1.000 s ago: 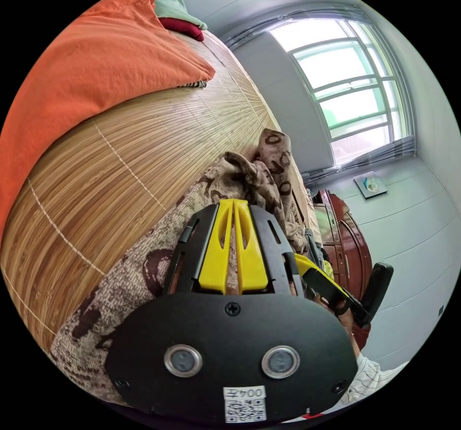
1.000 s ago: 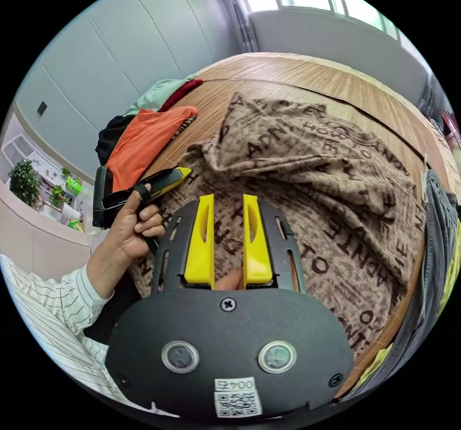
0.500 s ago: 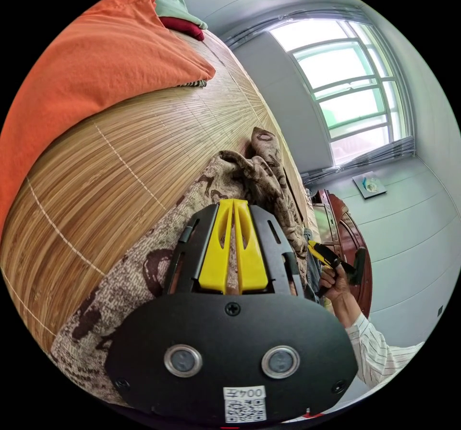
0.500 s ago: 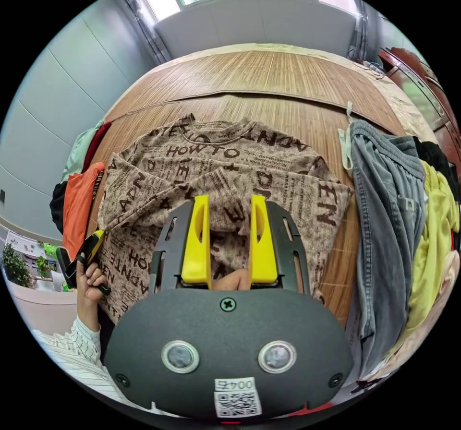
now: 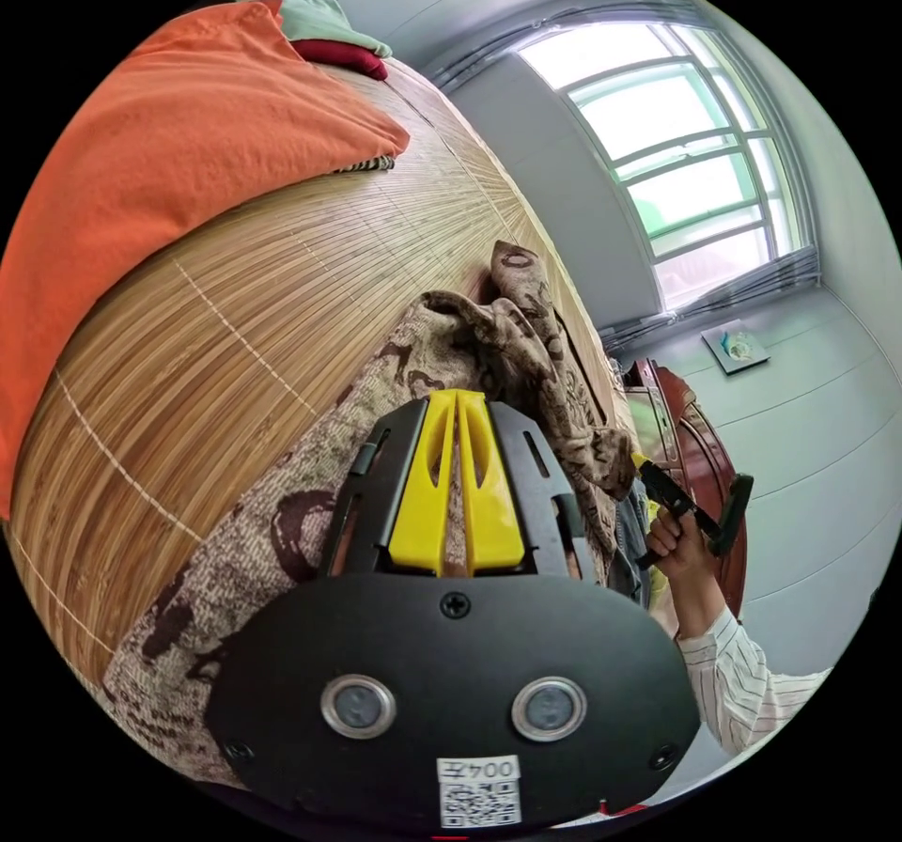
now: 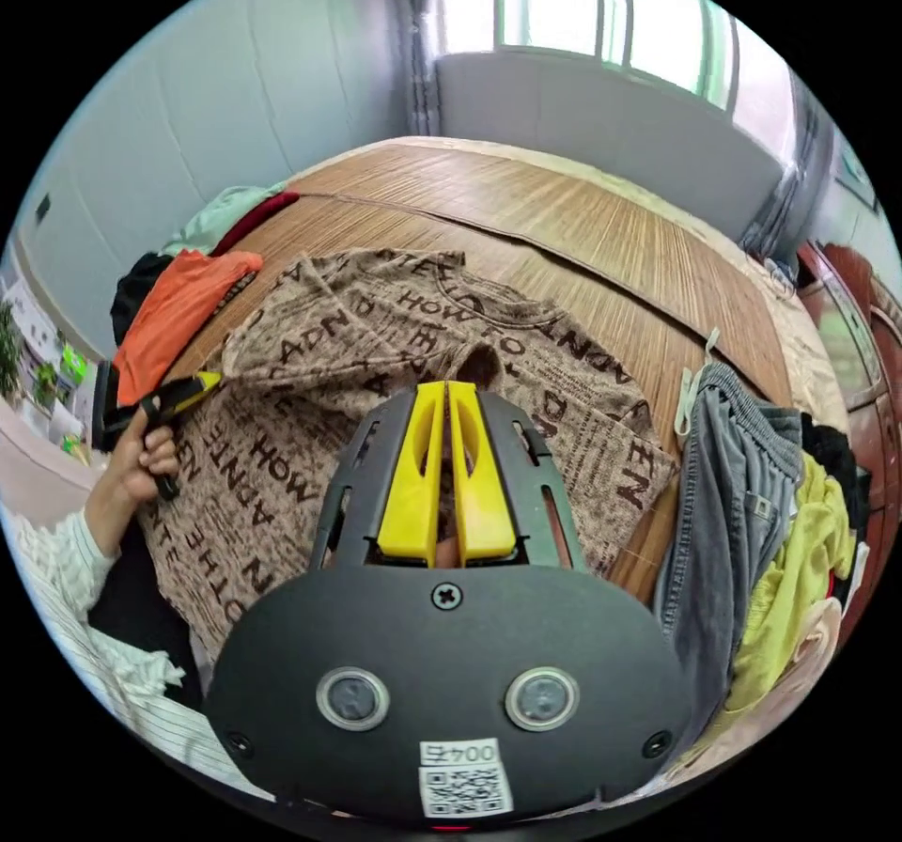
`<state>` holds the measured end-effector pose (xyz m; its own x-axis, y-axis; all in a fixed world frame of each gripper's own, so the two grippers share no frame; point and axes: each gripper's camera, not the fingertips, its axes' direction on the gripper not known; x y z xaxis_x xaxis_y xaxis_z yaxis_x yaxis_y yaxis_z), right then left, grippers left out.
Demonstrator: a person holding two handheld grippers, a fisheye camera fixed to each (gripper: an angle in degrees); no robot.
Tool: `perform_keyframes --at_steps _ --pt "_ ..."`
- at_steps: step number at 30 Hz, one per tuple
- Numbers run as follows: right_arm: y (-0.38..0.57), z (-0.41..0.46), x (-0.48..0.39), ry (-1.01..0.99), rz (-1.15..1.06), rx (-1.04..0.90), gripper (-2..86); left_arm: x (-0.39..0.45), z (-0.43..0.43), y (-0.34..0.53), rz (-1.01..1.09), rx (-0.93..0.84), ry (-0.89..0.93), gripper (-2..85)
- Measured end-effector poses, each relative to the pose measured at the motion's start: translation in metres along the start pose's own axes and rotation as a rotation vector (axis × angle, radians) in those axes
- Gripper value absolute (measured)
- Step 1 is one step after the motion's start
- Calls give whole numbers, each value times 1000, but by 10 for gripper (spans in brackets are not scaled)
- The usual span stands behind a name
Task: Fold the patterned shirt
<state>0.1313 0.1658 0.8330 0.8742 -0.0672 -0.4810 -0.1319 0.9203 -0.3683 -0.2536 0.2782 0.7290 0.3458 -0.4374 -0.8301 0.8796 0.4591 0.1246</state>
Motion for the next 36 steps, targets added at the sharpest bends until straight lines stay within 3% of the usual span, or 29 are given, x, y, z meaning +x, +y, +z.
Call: perform_keyframes --at_steps 4,10,17,19,22,28,31,36 --pt "57 -7 -35 99 -136 -66 8 9 4 -1 17 -14 -3 2" --pt "120 6 -30 97 -42 -209 68 20 9 1 23 -18 6 2" --pt "123 -25 4 -42 306 15 63 43 8 0 42 -55 49 2" --pt "119 -17 0 -75 312 -2 55 71 0 2 126 -58 8 2" --pt "121 14 -14 -57 237 -206 49 109 -6 4 263 -39 -51 1" --pt "131 -22 40 -165 484 18 63 174 22 5 561 -41 -200 1" --pt "117 -12 73 -191 573 -25 79 186 57 13 677 -102 -325 1" --pt "93 10 97 -261 677 -110 119 186 88 13 652 -188 -401 1"
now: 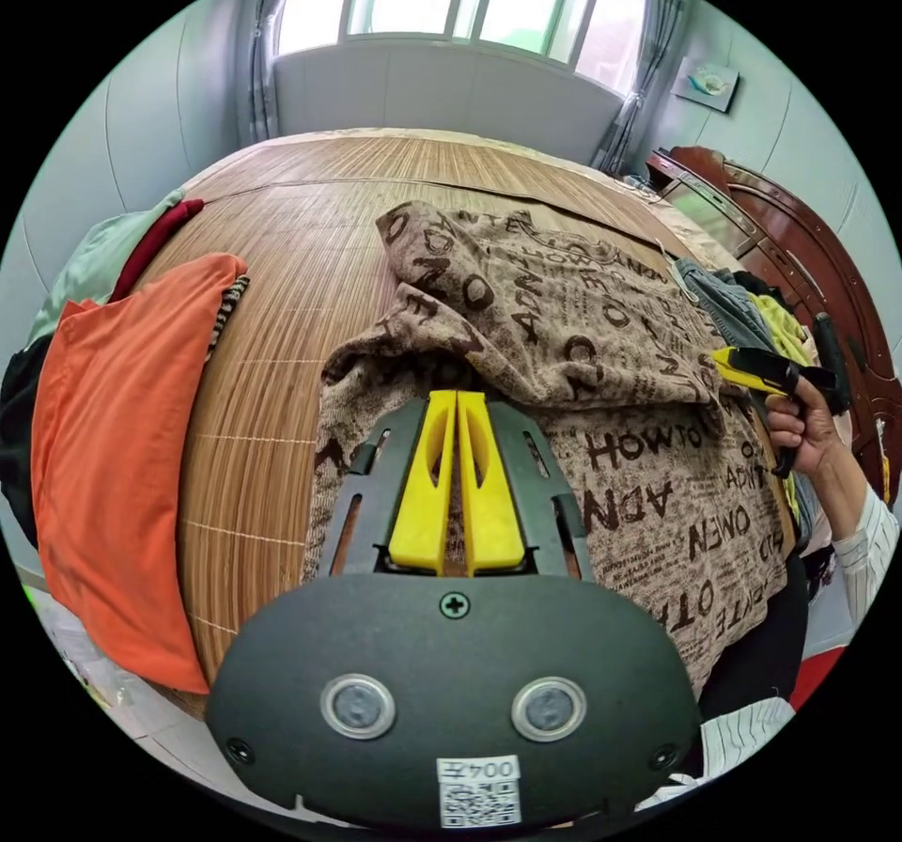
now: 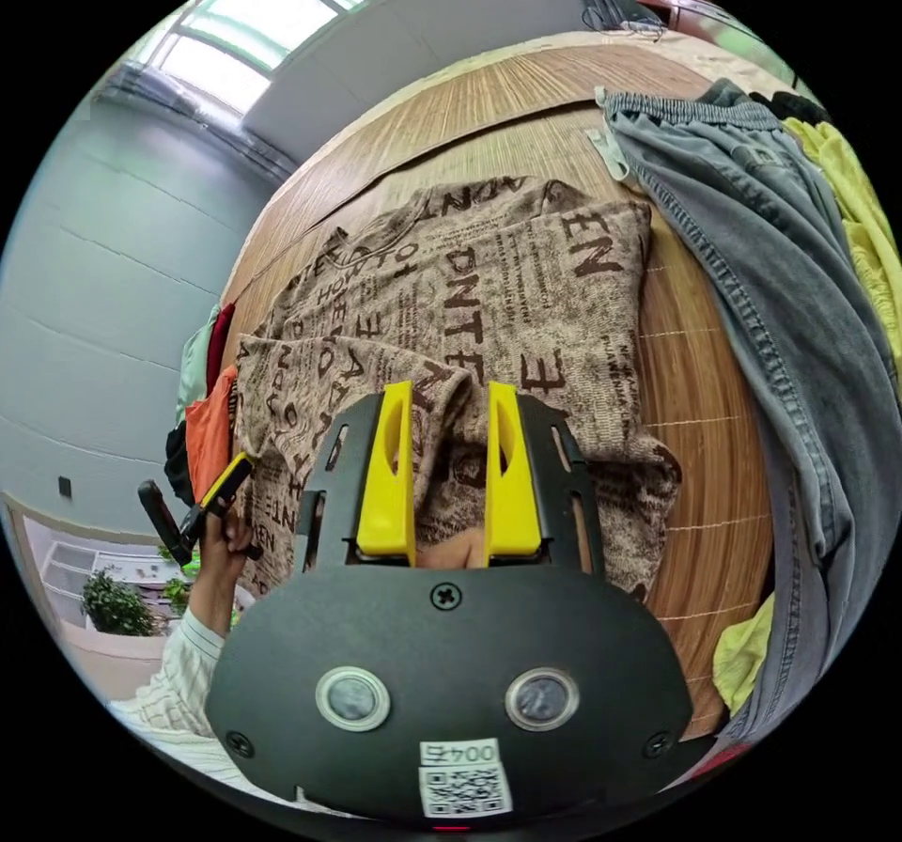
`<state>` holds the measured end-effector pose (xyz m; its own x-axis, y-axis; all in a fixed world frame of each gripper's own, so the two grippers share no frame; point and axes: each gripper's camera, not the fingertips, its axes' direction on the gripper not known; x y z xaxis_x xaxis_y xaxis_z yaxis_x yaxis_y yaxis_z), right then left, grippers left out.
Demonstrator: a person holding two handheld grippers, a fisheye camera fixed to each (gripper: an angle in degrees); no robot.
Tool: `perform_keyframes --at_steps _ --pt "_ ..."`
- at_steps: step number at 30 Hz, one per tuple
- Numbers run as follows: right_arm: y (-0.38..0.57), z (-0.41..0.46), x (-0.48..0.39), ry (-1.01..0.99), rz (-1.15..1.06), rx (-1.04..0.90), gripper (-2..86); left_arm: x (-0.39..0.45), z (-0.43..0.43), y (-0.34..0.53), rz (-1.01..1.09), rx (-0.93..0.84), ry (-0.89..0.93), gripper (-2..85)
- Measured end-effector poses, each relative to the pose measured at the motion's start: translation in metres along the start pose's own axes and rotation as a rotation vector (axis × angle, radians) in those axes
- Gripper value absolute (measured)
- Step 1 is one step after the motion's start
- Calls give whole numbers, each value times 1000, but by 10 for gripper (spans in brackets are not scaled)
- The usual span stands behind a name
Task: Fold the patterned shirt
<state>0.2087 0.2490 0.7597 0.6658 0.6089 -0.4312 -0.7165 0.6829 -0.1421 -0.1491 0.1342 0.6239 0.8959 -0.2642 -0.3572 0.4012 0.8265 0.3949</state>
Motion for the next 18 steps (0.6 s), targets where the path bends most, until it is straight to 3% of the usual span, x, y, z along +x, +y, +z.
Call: perform_keyframes --at_steps 10,18 --pt "-24 -1 -70 237 -159 -2 49 16 18 -11 24 -51 -41 1" --pt "-78 -64 -168 338 -407 177 34 -9 20 -13 -29 -51 56 1"
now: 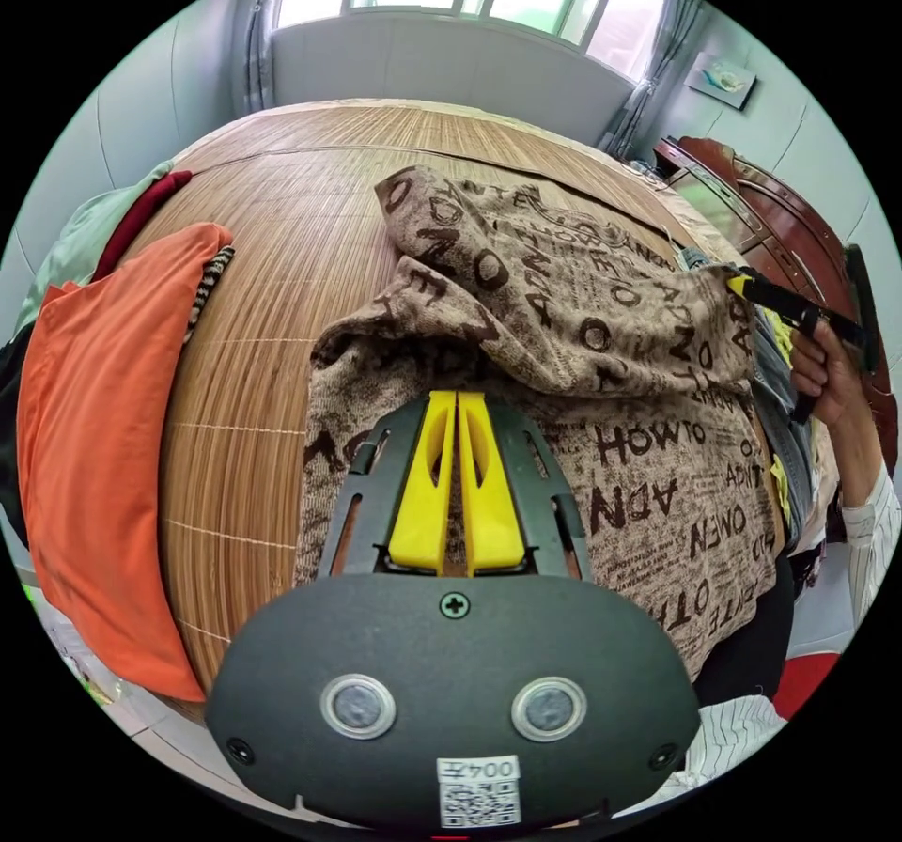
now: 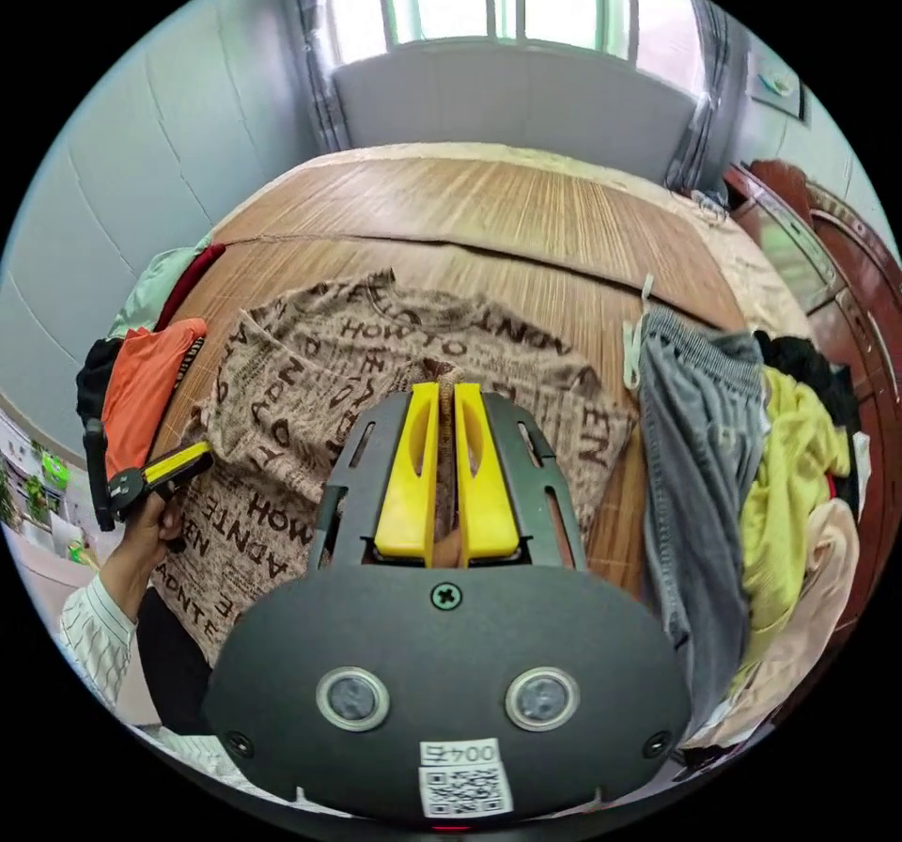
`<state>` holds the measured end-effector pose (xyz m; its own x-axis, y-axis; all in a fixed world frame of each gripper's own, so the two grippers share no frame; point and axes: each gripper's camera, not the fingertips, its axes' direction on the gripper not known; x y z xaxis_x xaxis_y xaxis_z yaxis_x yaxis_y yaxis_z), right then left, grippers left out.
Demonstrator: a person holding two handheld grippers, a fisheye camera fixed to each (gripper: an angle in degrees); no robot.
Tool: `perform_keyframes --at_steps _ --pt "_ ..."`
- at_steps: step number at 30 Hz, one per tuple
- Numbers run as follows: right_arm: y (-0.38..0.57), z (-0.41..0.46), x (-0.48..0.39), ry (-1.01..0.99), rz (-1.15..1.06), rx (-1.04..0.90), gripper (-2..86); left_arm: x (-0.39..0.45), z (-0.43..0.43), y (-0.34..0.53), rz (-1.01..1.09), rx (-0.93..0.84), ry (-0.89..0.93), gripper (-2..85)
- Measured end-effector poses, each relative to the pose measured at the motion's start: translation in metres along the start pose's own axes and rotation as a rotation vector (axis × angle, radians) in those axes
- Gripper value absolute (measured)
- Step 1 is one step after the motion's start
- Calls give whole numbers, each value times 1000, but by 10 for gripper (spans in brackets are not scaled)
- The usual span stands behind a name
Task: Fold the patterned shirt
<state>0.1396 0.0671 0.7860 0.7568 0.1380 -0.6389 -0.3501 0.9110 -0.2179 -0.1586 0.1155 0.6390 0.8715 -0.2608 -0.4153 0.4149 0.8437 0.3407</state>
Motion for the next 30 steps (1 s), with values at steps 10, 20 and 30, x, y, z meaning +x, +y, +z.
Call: perform_keyframes --at_steps 10,20,30 --pt "-115 49 13 115 56 -259 57 -2 -3 1 48 -1 -107 2" --pt "-246 7 -167 -215 -391 -201 104 -78 -42 1 -66 250 83 2" --pt "-359 100 -352 93 -708 -528 110 -170 -12 2 -270 178 313 1"
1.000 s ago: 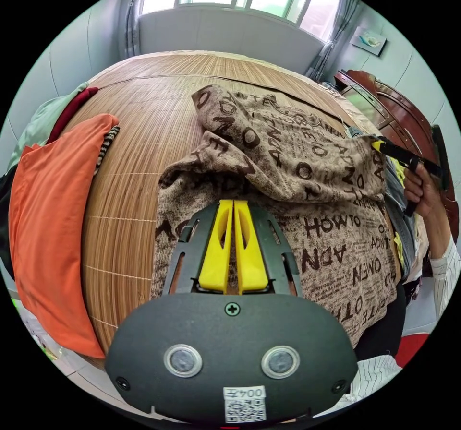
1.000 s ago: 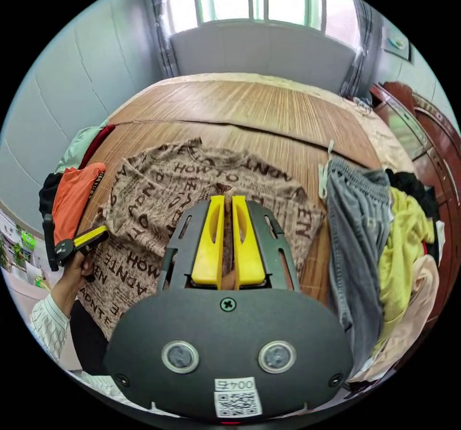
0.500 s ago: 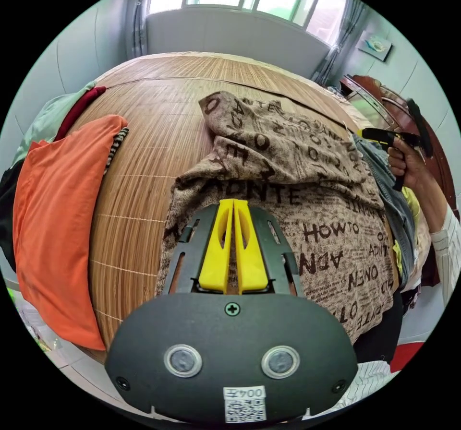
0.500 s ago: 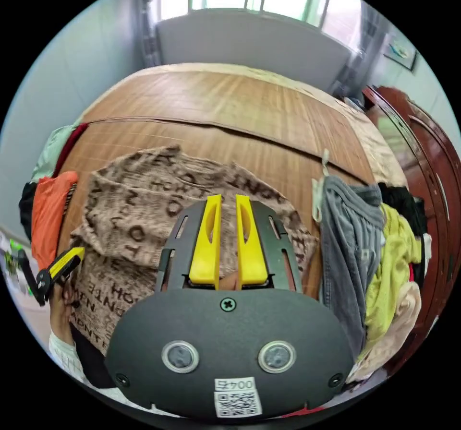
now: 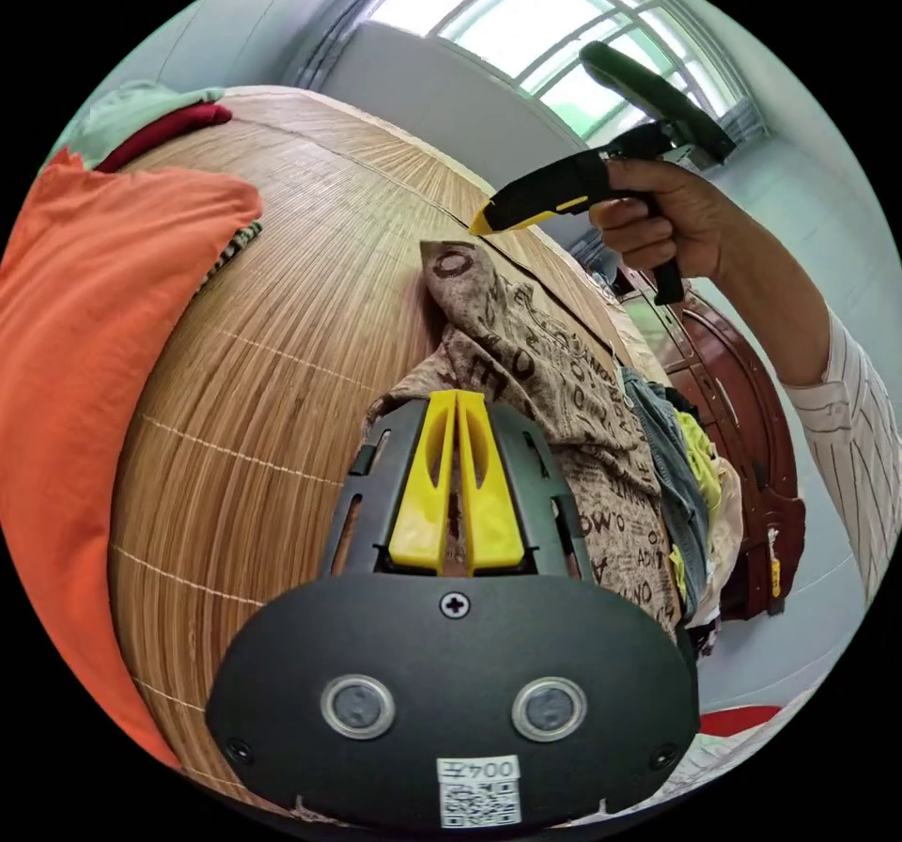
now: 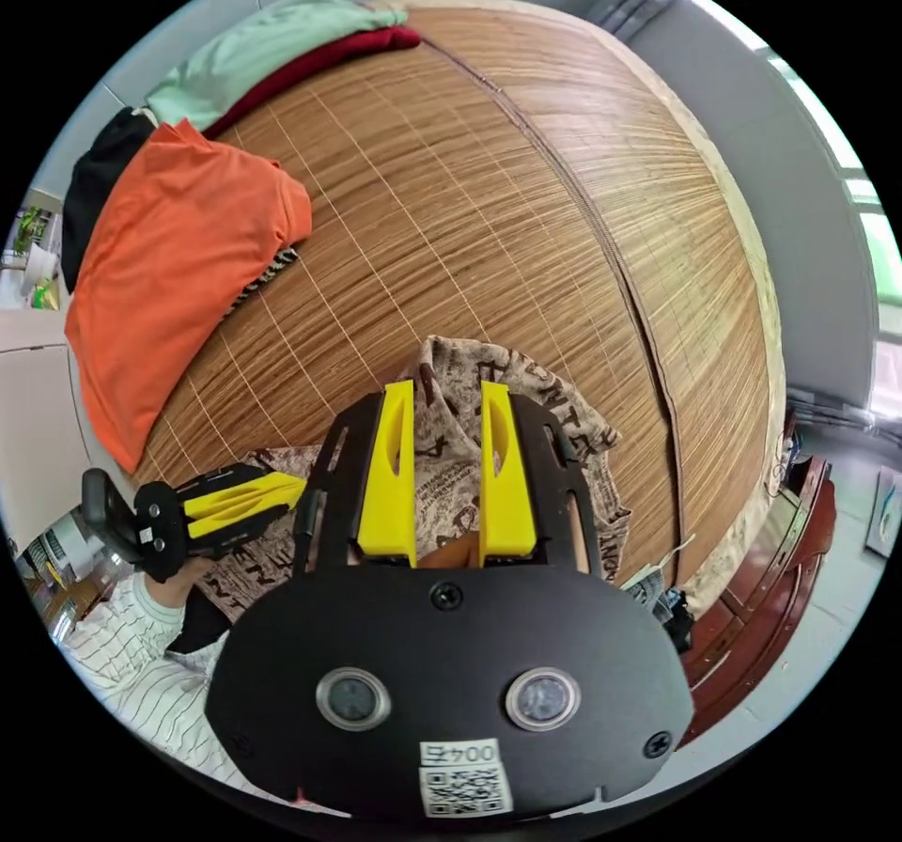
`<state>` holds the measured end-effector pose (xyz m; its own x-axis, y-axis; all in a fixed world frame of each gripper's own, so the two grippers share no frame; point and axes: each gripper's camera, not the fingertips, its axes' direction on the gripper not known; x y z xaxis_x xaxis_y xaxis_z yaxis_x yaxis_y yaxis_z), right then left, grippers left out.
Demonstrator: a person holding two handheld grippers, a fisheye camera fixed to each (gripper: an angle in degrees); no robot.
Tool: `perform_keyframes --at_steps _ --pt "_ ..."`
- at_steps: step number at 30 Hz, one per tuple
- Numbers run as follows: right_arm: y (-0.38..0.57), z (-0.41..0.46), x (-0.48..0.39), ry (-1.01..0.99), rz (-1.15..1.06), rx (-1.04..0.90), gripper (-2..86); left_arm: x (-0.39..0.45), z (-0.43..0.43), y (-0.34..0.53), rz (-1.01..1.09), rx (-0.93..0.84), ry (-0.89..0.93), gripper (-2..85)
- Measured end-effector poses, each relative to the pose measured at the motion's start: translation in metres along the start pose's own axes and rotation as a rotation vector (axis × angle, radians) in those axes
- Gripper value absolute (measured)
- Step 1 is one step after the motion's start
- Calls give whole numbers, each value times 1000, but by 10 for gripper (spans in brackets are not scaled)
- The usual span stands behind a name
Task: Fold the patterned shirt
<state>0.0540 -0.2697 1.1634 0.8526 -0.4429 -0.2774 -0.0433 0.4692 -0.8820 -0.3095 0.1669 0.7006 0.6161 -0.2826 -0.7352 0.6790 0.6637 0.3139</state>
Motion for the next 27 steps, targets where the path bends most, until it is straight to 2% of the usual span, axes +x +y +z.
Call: perform_keyframes --at_steps 6,8,9,11,14,17,22,24,27 --pt "-46 25 -2 13 -24 -201 94 7 4 -8 72 -43 -126 0" --pt "-47 28 6 -6 -4 -207 38 -1 3 -9 55 -42 -118 0" --pt "-46 27 10 -17 11 -189 19 -7 1 -10 40 -42 -106 0" --pt "-39 20 37 -159 115 -83 5 -15 0 -11 25 -43 -97 0" --pt "-23 26 75 -321 288 77 0 -21 -3 -13 15 -40 -107 0" --pt "-6 55 92 -402 410 154 8 -29 -4 -15 1 -39 -100 0" --pt "21 86 95 -550 427 272 34 -41 -7 -18 -14 -40 -81 0" --pt "34 80 98 -562 383 336 40 -43 -7 -18 -16 -40 -78 0" --pt "68 68 109 -469 400 446 43 -44 -8 -20 -17 -40 -81 0"
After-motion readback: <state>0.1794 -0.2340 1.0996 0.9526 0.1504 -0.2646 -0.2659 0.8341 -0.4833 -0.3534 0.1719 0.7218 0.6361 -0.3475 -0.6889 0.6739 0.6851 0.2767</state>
